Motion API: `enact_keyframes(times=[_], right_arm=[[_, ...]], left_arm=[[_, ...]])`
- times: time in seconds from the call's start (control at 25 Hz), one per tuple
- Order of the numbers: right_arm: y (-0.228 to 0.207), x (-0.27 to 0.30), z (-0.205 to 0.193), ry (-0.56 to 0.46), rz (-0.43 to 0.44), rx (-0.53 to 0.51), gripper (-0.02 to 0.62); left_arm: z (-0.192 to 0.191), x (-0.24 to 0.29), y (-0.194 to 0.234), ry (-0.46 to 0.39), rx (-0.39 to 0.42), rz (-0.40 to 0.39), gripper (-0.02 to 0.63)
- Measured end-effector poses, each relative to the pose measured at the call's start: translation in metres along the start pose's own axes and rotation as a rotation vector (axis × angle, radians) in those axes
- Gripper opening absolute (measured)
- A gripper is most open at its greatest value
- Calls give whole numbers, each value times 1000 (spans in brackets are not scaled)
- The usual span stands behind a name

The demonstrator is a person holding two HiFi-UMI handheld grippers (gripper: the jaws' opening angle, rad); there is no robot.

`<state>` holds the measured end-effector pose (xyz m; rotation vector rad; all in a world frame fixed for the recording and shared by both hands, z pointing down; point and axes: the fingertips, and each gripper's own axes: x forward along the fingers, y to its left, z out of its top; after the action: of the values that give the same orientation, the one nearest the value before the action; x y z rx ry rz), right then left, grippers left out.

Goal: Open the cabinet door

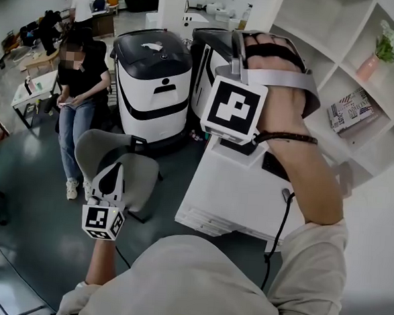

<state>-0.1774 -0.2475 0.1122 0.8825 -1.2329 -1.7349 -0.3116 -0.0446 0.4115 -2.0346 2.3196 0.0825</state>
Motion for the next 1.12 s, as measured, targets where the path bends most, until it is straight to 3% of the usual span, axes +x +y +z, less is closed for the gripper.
enact_keyframes(times=[0.76,1.12], right_arm=[[-2,-6,4,-88,-6,45,6],[-20,-31,8,-223,-72,167,102]], left_arm=[[-3,5,-7,3,-5,4,-3],[-3,15,-16,6,-4,-26,-3]])
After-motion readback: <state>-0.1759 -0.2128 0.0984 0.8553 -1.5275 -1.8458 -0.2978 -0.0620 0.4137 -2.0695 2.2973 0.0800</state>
